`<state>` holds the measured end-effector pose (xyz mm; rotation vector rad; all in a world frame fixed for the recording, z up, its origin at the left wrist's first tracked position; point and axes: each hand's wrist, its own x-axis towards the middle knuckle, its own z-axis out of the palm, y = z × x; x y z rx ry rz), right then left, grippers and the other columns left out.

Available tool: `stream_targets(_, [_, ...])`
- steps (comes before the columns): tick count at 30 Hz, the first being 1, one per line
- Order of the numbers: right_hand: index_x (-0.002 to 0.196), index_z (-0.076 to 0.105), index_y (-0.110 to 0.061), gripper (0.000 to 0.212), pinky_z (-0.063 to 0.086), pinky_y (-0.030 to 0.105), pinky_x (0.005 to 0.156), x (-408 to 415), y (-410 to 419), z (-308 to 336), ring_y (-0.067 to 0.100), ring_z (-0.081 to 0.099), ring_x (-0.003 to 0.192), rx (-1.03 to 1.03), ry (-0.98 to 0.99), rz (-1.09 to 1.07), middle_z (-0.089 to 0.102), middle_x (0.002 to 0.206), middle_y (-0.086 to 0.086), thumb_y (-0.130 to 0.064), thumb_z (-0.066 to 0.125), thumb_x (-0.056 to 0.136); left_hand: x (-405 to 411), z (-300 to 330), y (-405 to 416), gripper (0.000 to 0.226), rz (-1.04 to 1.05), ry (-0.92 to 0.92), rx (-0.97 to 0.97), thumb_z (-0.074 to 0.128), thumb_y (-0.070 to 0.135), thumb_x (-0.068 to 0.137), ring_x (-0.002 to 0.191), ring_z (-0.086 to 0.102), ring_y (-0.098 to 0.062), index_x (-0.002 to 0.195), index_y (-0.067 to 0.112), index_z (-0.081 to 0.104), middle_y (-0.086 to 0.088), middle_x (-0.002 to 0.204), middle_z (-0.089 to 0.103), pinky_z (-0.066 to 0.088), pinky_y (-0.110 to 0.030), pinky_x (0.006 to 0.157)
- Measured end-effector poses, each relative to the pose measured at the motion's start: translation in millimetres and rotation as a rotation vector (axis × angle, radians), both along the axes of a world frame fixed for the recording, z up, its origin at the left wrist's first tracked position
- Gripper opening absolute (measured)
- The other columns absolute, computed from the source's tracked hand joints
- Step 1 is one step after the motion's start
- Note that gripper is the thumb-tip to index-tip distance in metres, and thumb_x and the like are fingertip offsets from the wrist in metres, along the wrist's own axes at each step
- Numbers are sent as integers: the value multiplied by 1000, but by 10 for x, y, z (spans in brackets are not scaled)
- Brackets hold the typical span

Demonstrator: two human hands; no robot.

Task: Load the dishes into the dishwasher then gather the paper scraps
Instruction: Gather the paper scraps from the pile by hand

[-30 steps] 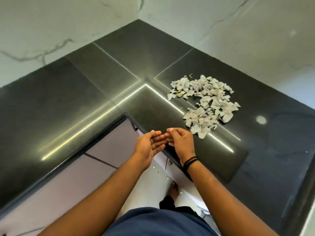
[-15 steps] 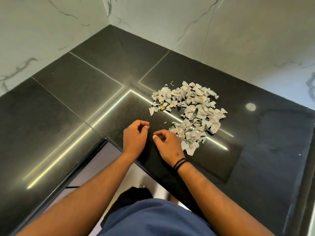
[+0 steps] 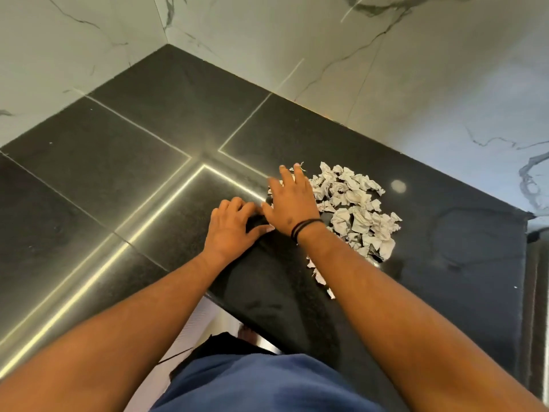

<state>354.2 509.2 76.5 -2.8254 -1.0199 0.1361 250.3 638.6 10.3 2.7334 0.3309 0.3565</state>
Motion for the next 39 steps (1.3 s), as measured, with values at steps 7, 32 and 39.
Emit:
stream_targets(7, [145,41,-15,51,17,55,121,61,-78,-322,35,18,150,-185,-5,50,34,156,12,-36,45,99,24,-59,-21,56,19,39,92,44,78,86,90,51,-22,110,30,59,4,98,54,44,-40,76])
stream_targets(32, [80,68,-8,19,45,45,92,-165,-190,-168,30,51,84,-83,-73,60,57,87,9,-19,53,85,35,-78,4,37,-18,-13,130,46,48,102,83,46,-21,130,30,63,1,91,53,39,-39,68])
stream_targets(39, [148,41,-14,55,31,50,116,637,-374,36,37,37,139,-74,19,-257,40,152,17,-44,43,102,33,-29,-7,36,-28,14,130,48,47,102,85,46,-21,132,31,61,2,94,53,37,-38,71])
